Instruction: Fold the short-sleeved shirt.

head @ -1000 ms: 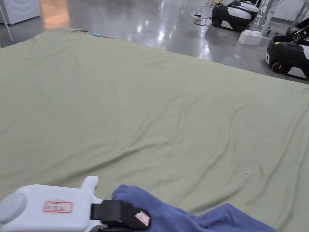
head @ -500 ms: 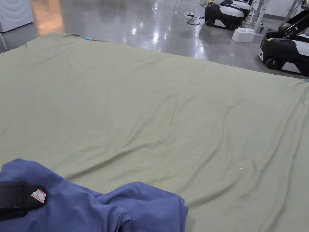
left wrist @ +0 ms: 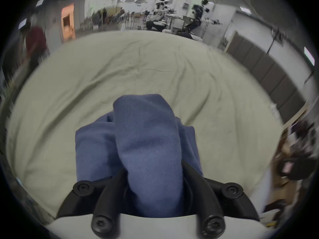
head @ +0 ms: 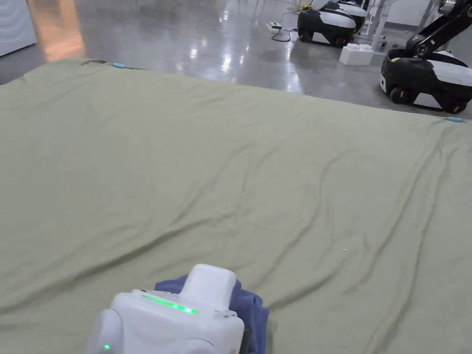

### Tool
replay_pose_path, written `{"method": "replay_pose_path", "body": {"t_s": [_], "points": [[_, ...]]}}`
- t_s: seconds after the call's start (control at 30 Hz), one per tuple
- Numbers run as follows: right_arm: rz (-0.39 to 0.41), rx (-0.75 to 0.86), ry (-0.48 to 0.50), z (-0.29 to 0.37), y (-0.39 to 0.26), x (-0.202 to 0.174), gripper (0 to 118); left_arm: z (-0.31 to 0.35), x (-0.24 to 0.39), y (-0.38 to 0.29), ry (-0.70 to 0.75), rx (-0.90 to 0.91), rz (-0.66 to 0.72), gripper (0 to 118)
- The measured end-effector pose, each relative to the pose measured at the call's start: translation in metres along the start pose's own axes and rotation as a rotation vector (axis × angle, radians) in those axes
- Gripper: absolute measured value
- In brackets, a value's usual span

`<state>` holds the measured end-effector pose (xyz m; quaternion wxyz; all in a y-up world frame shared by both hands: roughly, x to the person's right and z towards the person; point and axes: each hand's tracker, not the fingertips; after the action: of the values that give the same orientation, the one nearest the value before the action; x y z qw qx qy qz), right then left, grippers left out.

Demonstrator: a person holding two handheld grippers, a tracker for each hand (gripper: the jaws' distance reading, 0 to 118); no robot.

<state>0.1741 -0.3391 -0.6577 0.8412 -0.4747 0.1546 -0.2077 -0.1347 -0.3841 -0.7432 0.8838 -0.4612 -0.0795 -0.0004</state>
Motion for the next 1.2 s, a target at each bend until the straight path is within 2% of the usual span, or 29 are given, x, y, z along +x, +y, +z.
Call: {"method": "replay_pose_path", "body": {"t_s": [0.03,0.1,0.13,0.17,0.23,0.27,0.3,0.33,0.4,0.47,0.53,0.57,0.6,0.63,0.7,0.83,0.93,0.97,1.03,1.13,1.2], "points": [[-0.001,0.002,0.002,0.0,0.0,0.001,2,-0.001,0.011,-0.003,0.045,0.021,-0.047,20],[-0.006,0.003,0.011,0.0,0.0,0.002,2,0.002,0.027,-0.009,0.109,0.043,-0.1,32],[-0.007,0.001,0.014,-0.002,0.001,0.003,2,0.007,0.032,-0.012,0.092,0.051,-0.12,43],[-0.006,-0.002,0.014,-0.003,0.001,0.003,2,0.011,0.035,-0.014,0.042,0.054,-0.135,73],[-0.002,-0.008,0.015,-0.007,0.0,0.002,2,0.021,0.038,-0.013,-0.125,0.019,-0.114,86],[-0.001,-0.011,0.018,-0.008,0.0,0.002,2,0.027,0.036,-0.009,-0.241,-0.004,-0.076,90],[-0.001,-0.013,0.023,-0.008,0.0,0.002,2,0.034,0.036,-0.007,-0.273,0.002,-0.043,93],[0.0,-0.015,0.031,-0.008,-0.001,0.001,2,0.041,0.032,-0.006,-0.308,0.004,-0.028,93],[0.001,-0.019,0.043,-0.008,-0.002,0.001,2,0.055,0.011,0.001,-0.486,0.015,0.064,92],[0.005,-0.018,0.042,-0.006,-0.003,0.0,2,0.069,-0.015,-0.002,-0.595,0.035,0.202,87],[0.004,-0.013,0.028,-0.005,-0.003,0.002,2,0.074,-0.048,-0.004,-0.614,0.036,0.328,70],[-0.001,-0.012,0.024,-0.004,-0.002,0.004,2,0.074,-0.059,-0.006,-0.576,0.051,0.367,51],[-0.008,-0.011,0.02,-0.004,-0.002,0.005,2,0.074,-0.068,-0.009,-0.515,0.063,0.372,27],[-0.015,-0.01,0.015,-0.005,-0.002,0.007,2,0.072,-0.073,-0.011,-0.441,0.062,0.384,10],[-0.025,-0.009,0.009,-0.006,-0.002,0.008,2,0.06,-0.079,-0.012,-0.403,0.035,0.394,9],[-0.037,-0.016,0.025,-0.011,-0.001,0.005,2,0.024,-0.063,-0.022,-0.583,-0.05,0.407,5],[-0.024,-0.021,0.049,-0.018,0.002,-0.002,2,-0.018,-0.045,-0.032,-0.474,-0.132,0.387,1],[-0.016,-0.021,0.056,-0.021,0.004,-0.005,2,-0.025,-0.042,-0.037,-0.484,-0.117,0.395,0],[-0.011,-0.022,0.082,-0.031,0.01,-0.013,2,-0.015,-0.041,-0.035,-0.555,-0.098,0.443,0],[-0.005,-0.026,0.162,-0.053,0.022,-0.028,2,0.028,-0.046,-0.035,-0.608,-0.011,0.369,0],[0.007,-0.029,0.231,-0.072,0.031,-0.041,2,0.06,-0.063,-0.036,-0.656,0.09,0.366,0]]}}
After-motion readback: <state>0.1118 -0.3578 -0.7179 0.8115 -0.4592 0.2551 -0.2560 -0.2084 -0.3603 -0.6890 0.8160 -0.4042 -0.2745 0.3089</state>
